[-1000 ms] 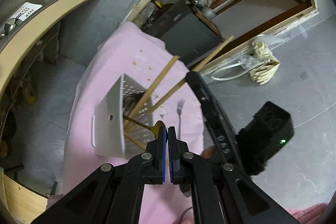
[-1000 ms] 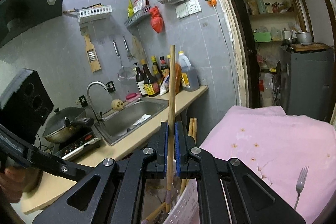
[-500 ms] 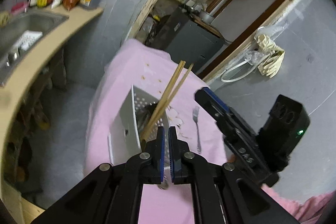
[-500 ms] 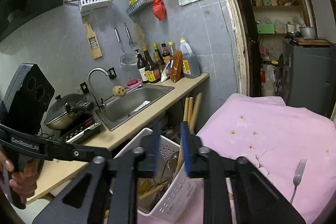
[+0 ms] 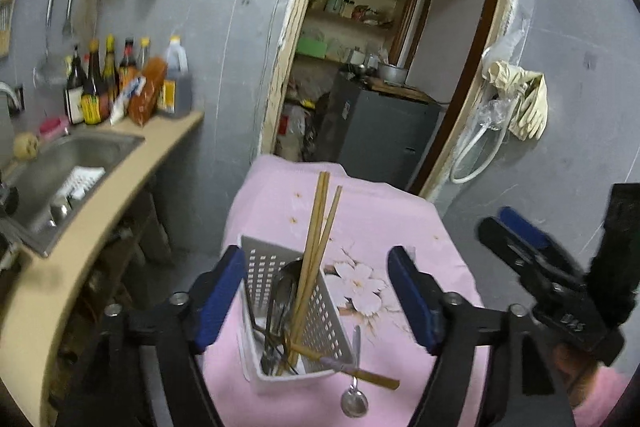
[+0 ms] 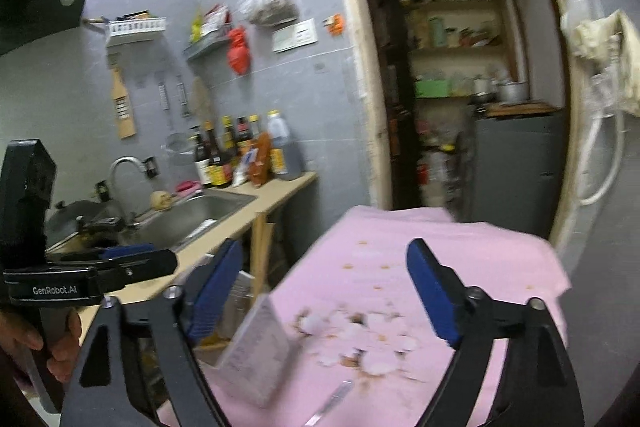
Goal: Organize utensils
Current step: 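Move both tools back over the silver spoon and fork on the cloth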
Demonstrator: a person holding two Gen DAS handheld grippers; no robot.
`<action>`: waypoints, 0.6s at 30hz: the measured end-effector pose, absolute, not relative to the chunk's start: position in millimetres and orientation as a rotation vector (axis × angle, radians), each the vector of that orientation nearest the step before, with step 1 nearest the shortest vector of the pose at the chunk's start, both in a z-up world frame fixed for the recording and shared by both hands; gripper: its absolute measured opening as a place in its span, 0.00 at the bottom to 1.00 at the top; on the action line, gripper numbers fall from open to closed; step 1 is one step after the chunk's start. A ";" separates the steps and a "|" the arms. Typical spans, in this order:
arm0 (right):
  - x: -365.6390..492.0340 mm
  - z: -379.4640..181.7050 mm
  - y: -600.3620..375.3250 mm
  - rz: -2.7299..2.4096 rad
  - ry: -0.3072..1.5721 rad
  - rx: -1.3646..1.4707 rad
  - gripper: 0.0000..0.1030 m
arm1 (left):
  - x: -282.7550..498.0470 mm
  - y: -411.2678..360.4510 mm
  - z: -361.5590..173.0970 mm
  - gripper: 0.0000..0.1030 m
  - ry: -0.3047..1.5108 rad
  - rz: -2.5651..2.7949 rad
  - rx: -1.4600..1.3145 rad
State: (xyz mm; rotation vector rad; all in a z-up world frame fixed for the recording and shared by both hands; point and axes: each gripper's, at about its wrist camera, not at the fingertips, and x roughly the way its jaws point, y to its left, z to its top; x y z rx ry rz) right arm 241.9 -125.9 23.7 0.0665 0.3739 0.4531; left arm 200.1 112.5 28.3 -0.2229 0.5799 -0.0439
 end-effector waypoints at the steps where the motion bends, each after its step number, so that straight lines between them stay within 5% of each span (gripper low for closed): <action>1: 239.5 24.5 -132.6 0.428 0.369 0.062 0.92 | 199.2 105.9 29.7 0.77 0.562 -0.033 -0.199; 8: 227.4 25.8 -177.4 0.296 0.362 0.031 0.98 | 195.6 60.3 31.9 0.93 0.480 -0.009 -0.071; 18: 231.6 16.5 -239.6 0.208 0.388 0.025 0.99 | 208.2 1.8 19.3 0.93 0.467 -0.048 -0.014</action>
